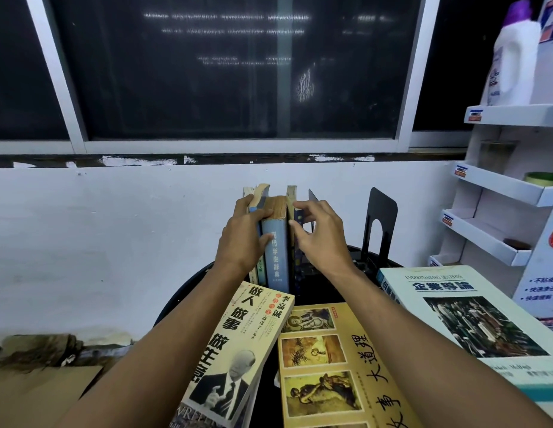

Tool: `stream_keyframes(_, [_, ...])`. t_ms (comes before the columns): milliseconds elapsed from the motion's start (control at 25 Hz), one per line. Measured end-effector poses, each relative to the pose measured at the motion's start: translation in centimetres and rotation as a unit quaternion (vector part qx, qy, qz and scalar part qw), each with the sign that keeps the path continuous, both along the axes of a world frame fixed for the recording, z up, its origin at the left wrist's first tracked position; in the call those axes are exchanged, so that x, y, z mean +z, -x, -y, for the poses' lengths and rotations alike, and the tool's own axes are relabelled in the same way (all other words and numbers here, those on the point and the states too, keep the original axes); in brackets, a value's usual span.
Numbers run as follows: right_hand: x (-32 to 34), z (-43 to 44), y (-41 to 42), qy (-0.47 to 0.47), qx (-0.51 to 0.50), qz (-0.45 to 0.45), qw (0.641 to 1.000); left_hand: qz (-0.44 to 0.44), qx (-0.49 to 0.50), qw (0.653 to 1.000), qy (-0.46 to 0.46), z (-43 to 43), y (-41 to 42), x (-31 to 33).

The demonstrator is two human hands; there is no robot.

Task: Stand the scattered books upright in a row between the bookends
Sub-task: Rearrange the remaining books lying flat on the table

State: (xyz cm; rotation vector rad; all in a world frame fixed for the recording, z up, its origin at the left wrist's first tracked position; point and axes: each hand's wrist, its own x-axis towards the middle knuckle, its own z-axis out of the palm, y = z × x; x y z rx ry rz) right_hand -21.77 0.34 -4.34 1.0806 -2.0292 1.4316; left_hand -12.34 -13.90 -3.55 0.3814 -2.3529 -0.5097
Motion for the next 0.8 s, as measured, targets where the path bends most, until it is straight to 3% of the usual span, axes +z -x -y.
stream_keyframes(280, [-0.1,-1.7,0.4,-0.129,0.095,0.056,0.985,0.007,0.001,1.000,0.008,-0.1,-0.1,0.1])
stream_keyframes(800, [0.3,-1.7,0.2,-0.126,0.130,0.090,0.979,0.006,0.015,1.000,0.010,0.0,0.1,-0.2])
